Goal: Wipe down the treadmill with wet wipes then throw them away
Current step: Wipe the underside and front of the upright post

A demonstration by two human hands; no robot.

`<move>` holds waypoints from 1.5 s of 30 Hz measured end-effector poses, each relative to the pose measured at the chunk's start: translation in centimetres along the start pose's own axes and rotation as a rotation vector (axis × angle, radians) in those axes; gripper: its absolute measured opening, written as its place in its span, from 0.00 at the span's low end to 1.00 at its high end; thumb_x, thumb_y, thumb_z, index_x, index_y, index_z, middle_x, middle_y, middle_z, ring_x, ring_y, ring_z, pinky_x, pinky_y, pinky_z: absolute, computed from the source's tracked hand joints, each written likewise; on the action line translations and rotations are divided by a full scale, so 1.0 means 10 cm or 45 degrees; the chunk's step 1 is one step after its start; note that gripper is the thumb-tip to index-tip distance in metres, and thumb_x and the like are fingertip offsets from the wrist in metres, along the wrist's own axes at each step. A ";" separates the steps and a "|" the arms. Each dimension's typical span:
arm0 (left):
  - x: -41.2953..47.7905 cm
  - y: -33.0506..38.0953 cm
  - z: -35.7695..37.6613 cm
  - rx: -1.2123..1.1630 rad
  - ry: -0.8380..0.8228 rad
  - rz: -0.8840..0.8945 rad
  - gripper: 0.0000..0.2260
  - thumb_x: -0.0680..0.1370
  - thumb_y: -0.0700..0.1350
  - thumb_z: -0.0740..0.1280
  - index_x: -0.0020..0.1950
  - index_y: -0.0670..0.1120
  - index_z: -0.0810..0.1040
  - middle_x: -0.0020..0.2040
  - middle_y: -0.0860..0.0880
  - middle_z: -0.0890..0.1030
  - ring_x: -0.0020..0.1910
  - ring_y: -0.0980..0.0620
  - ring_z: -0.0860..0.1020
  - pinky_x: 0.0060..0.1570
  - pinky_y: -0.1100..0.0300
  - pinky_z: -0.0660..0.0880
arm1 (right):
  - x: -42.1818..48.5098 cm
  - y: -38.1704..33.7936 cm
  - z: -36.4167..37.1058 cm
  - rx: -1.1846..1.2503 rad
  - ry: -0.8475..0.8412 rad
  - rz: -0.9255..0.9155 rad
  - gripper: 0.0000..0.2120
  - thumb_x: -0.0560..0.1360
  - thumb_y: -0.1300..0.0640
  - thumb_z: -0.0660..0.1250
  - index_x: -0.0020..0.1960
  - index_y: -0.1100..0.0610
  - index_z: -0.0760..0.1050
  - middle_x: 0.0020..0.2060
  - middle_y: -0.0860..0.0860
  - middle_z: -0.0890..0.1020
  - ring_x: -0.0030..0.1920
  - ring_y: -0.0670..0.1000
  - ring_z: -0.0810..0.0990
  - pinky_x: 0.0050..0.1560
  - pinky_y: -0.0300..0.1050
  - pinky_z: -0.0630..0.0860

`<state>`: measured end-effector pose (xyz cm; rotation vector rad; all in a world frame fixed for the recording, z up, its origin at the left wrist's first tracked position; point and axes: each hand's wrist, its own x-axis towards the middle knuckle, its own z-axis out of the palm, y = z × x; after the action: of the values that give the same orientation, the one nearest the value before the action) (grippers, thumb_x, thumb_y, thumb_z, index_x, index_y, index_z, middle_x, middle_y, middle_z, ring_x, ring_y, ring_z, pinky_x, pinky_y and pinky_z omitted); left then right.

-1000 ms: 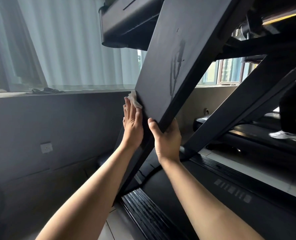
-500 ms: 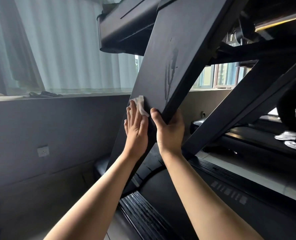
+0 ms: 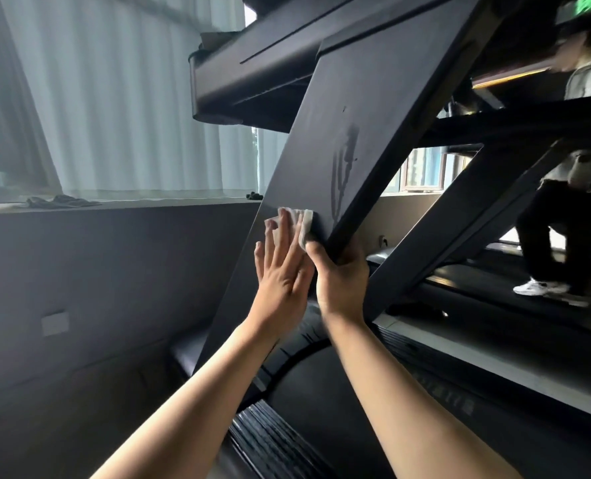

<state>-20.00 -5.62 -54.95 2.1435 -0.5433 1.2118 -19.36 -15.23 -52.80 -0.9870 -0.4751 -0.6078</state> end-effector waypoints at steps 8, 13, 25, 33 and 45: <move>0.29 -0.38 -0.14 -0.163 0.011 -0.327 0.23 0.83 0.60 0.44 0.75 0.74 0.38 0.81 0.62 0.35 0.79 0.61 0.33 0.78 0.42 0.36 | 0.07 -0.16 0.00 -0.087 0.009 -0.166 0.12 0.75 0.57 0.74 0.55 0.57 0.75 0.48 0.48 0.84 0.51 0.45 0.83 0.55 0.39 0.76; 0.26 -0.07 -0.10 -0.128 -0.008 -0.121 0.25 0.85 0.55 0.46 0.73 0.76 0.35 0.80 0.59 0.32 0.78 0.57 0.29 0.77 0.46 0.32 | 0.26 -0.40 0.06 -0.114 0.080 -0.335 0.10 0.75 0.52 0.72 0.54 0.53 0.77 0.48 0.49 0.84 0.50 0.45 0.83 0.52 0.35 0.74; 0.51 0.30 -0.10 -0.038 0.071 0.002 0.24 0.84 0.57 0.45 0.76 0.72 0.38 0.81 0.61 0.35 0.80 0.57 0.33 0.78 0.47 0.33 | 0.22 -0.48 0.02 -0.029 0.041 -0.223 0.13 0.75 0.50 0.72 0.56 0.56 0.80 0.47 0.49 0.86 0.51 0.48 0.85 0.53 0.43 0.77; 0.45 0.26 -0.15 -0.170 0.068 -0.308 0.22 0.83 0.62 0.44 0.73 0.76 0.38 0.81 0.61 0.36 0.79 0.59 0.34 0.78 0.44 0.35 | 0.27 -0.47 -0.10 -0.106 -0.063 -0.290 0.17 0.75 0.40 0.69 0.53 0.53 0.78 0.45 0.47 0.85 0.49 0.46 0.83 0.53 0.43 0.76; 0.60 0.52 -0.06 -0.054 0.147 -0.123 0.22 0.85 0.58 0.43 0.78 0.68 0.40 0.82 0.61 0.37 0.79 0.60 0.34 0.79 0.46 0.34 | 0.61 -0.94 -0.09 -0.013 -0.108 -0.319 0.09 0.80 0.49 0.68 0.51 0.55 0.77 0.39 0.39 0.83 0.42 0.38 0.79 0.47 0.31 0.72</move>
<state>-20.61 -9.32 -47.91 2.0261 -0.4080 1.2500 -20.98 -21.42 -43.55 -0.9730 -0.6781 -0.7956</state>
